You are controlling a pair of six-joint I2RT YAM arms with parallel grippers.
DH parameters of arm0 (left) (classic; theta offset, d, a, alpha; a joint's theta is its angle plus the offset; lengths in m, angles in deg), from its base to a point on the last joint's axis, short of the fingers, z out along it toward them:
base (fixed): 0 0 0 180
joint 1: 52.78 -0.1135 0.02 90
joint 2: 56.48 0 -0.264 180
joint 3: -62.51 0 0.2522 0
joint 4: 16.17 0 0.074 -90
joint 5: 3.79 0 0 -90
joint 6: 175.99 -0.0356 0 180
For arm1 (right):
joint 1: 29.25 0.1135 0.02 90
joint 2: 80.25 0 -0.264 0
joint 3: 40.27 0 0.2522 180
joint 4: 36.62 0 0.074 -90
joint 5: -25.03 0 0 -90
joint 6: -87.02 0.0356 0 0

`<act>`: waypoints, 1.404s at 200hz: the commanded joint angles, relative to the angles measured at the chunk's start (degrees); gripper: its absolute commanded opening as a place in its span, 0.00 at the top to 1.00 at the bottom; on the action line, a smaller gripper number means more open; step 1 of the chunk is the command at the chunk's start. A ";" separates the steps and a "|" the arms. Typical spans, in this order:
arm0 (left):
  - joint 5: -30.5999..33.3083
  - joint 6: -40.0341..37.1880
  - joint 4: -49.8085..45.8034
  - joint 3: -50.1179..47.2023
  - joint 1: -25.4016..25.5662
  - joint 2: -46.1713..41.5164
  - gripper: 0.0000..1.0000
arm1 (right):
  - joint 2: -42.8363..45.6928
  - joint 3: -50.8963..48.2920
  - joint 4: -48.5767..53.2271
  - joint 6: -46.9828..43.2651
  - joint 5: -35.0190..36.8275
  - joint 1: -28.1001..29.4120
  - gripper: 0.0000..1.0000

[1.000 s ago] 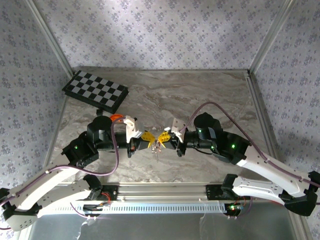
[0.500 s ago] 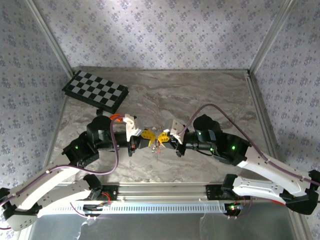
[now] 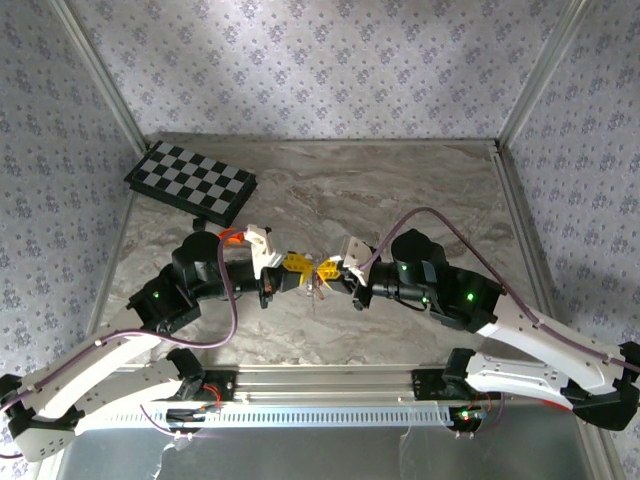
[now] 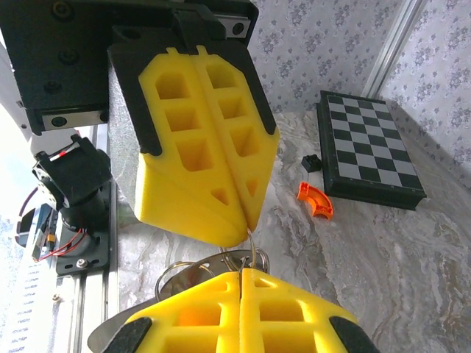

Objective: Put the keys on the keyring

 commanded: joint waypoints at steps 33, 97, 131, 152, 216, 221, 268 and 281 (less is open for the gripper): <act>1.30 1.39 8.25 -0.47 0.57 -0.91 1.00 | 1.87 -1.26 -2.23 -0.20 -0.42 0.79 0.95; 1.27 1.15 8.41 -0.56 0.57 -1.08 1.00 | 2.41 -1.35 -3.09 0.06 -0.57 0.73 0.87; 1.52 1.41 9.16 -0.93 0.57 -1.48 1.00 | 2.46 -1.40 -3.31 0.33 -0.92 0.81 0.84; 1.87 1.47 9.48 -1.16 0.57 -1.90 1.00 | 2.96 -1.50 -3.73 0.76 -1.11 0.73 0.83; 2.98 1.38 9.77 -1.32 0.57 -2.23 1.00 | 6.09 -2.45 -4.16 2.63 -1.41 0.75 0.74; 3.01 1.41 9.91 -1.27 0.57 -2.23 1.00 | 6.41 -2.56 -4.25 2.69 -1.53 0.80 0.73; 0.11 1.39 12.06 -1.01 0.57 -2.30 1.00 | 8.45 -1.73 -2.14 3.66 -4.08 0.28 0.75; -1.37 1.54 12.88 -1.02 0.58 -2.42 1.00 | 8.79 -0.69 -0.64 3.89 -5.42 -0.13 0.75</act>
